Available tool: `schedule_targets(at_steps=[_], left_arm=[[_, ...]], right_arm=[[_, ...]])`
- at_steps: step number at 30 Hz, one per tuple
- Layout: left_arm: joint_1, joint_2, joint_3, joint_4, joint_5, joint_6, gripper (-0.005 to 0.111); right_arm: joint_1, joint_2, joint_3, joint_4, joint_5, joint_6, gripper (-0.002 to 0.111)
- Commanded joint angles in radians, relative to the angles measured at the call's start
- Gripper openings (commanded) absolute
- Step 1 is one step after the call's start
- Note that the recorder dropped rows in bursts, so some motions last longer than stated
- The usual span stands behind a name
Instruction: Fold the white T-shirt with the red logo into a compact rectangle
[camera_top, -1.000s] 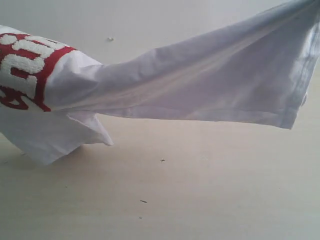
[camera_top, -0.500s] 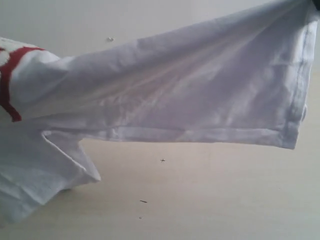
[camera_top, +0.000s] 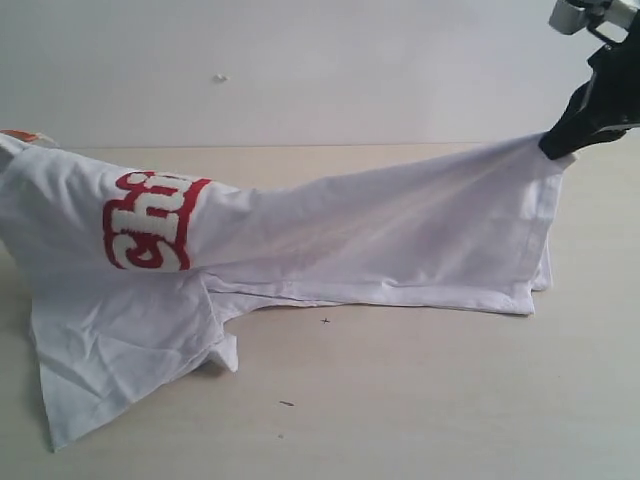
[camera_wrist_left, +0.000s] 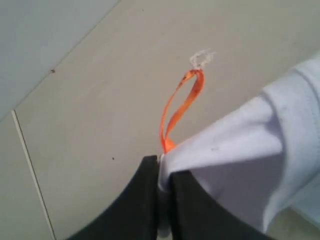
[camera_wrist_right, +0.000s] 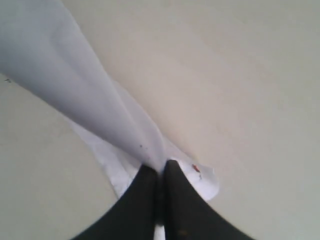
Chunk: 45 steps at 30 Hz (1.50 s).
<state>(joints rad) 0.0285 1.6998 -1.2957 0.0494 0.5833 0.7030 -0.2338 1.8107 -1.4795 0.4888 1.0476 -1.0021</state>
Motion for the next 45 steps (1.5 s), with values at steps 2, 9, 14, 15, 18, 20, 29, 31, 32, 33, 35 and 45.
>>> schedule_targets(at_steps=[2,9,14,15,18,20,29,31,32,33,35,45], left_arm=[[-0.003,0.179,-0.129,-0.006,-0.139,-0.003,0.0],[-0.003,0.448,-0.282,-0.006,-0.185,0.101,0.0],[-0.003,0.491,-0.297,-0.01,-0.314,0.067,0.003],[-0.003,0.491,-0.297,-0.01,-0.353,0.046,0.009],[-0.003,0.493,-0.297,-0.01,-0.454,-0.017,0.05],[-0.003,0.499,-0.297,-0.01,-0.502,-0.062,0.074],[-0.003,0.511,-0.297,-0.01,-0.452,-0.091,0.077],[-0.003,0.511,-0.305,-0.01,-0.392,-0.114,0.075],[-0.003,0.513,-0.316,-0.016,-0.347,-0.113,0.075],[0.001,0.517,-0.325,-0.028,-0.317,-0.113,0.075],[0.01,0.521,-0.352,-0.091,-0.256,-0.113,0.075],[0.103,0.57,-0.524,-0.809,0.033,0.182,0.073]], right_arm=[[0.001,0.145,-0.141,-0.041,-0.152,0.035,0.0],[0.001,0.412,-0.307,-0.108,-0.196,0.04,0.0],[0.001,0.475,-0.334,-0.189,-0.321,0.061,0.0],[0.001,0.475,-0.334,-0.218,-0.354,0.093,0.002],[0.001,0.475,-0.334,-0.294,-0.433,0.174,0.022],[0.001,0.479,-0.334,-0.282,-0.468,0.174,0.038],[0.001,0.482,-0.334,-0.232,-0.428,0.174,0.061],[0.001,0.482,-0.334,-0.154,-0.41,0.177,0.06],[-0.001,0.482,-0.334,-0.112,-0.406,0.177,0.059],[-0.001,0.482,-0.334,-0.077,-0.401,0.177,0.058],[-0.001,0.482,-0.348,-0.036,-0.39,0.198,0.057],[-0.054,0.528,-0.55,0.008,-0.089,0.448,0.057]])
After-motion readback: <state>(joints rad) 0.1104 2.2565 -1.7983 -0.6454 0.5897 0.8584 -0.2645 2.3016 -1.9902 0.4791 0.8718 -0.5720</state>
